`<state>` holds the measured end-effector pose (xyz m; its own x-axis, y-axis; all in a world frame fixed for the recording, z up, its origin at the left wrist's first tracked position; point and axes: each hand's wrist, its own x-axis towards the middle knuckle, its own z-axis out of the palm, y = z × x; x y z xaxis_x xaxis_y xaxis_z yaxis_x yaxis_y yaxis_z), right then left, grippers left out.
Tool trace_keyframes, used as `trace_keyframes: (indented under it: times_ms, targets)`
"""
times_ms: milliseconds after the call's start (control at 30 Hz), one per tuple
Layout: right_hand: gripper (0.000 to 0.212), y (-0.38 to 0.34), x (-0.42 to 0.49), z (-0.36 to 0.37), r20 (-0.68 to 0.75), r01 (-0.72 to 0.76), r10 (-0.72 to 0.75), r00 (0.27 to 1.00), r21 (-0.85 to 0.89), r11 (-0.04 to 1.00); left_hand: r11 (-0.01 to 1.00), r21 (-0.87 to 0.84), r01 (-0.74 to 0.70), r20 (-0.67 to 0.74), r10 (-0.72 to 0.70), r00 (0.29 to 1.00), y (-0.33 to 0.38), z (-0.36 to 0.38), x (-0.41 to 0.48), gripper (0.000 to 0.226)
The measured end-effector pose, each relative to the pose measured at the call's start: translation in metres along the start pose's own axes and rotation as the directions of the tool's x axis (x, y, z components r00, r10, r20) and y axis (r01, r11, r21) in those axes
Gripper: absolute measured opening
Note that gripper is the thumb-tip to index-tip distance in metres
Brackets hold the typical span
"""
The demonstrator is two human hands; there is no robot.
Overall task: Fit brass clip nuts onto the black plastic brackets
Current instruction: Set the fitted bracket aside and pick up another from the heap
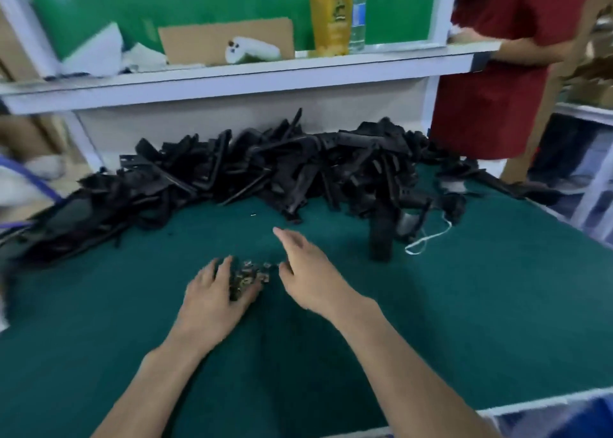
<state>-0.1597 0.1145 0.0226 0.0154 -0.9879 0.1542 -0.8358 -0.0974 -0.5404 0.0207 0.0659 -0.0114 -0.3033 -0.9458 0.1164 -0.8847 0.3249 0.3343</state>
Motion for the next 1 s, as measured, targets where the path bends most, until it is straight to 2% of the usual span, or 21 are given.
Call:
trace_keyframes:
  times_ms: [67, 133, 200, 267, 367, 600, 733, 800, 900, 1000]
  targets:
    - [0.064, -0.008, 0.019, 0.021, 0.168, 0.069, -0.062, 0.984, -0.036, 0.997, 0.994, 0.039, -0.106, 0.028, 0.105, 0.994, -0.024, -0.012, 0.006, 0.065]
    - [0.059, -0.008, 0.032, 0.033, 0.227, 0.122, -0.109, 0.968, -0.045, 0.991, 0.978, 0.01, -0.208, 0.028, 0.207, 0.978, -0.04, -0.02, 0.011, 0.05]
    - [0.051, -0.002, 0.04, 0.038, 0.18, 0.133, -0.127, 0.976, -0.023, 0.991, 0.959, -0.105, -0.265, 0.008, 0.267, 0.964, -0.05, -0.023, 0.014, 0.035]
    - [0.042, 0.006, 0.043, 0.04, 0.124, 0.132, -0.135, 0.983, 0.032, 0.991, 0.942, -0.206, -0.267, -0.038, 0.265, 0.964, -0.057, -0.022, 0.016, 0.023]
    - [0.036, 0.016, 0.045, 0.042, 0.08, 0.115, -0.123, 0.989, 0.09, 0.989, 0.937, -0.235, -0.258, -0.093, 0.243, 0.966, -0.065, -0.018, 0.019, 0.019]
    - [0.034, 0.029, 0.047, 0.036, -0.011, 0.052, -0.05, 0.999, 0.156, 0.986, 0.926, -0.341, -0.164, -0.156, 0.116, 0.981, -0.077, -0.016, 0.02, 0.025]
    - [0.029, 0.032, 0.044, 0.03, -0.072, 0.029, -0.023, 0.997, 0.079, 0.996, 0.924, -0.365, -0.111, -0.148, 0.06, 0.987, -0.08, -0.017, 0.015, 0.027]
    - [0.037, 0.035, 0.04, 0.024, -0.029, -0.003, 0.003, 1.0, -0.009, 1.0, 0.928, -0.364, -0.082, -0.088, 0.053, 0.995, -0.08, -0.017, 0.011, 0.038]
    - [0.058, 0.04, 0.035, 0.015, 0.112, -0.073, 0.08, 0.99, -0.067, 0.995, 0.958, -0.231, -0.171, -0.043, 0.166, 0.985, -0.077, -0.017, 0.007, 0.065]
    - [0.047, 0.045, 0.034, 0.008, 0.148, -0.082, 0.086, 0.985, -0.033, 0.996, 0.961, -0.171, -0.215, -0.052, 0.209, 0.976, -0.07, -0.016, 0.01, 0.076]
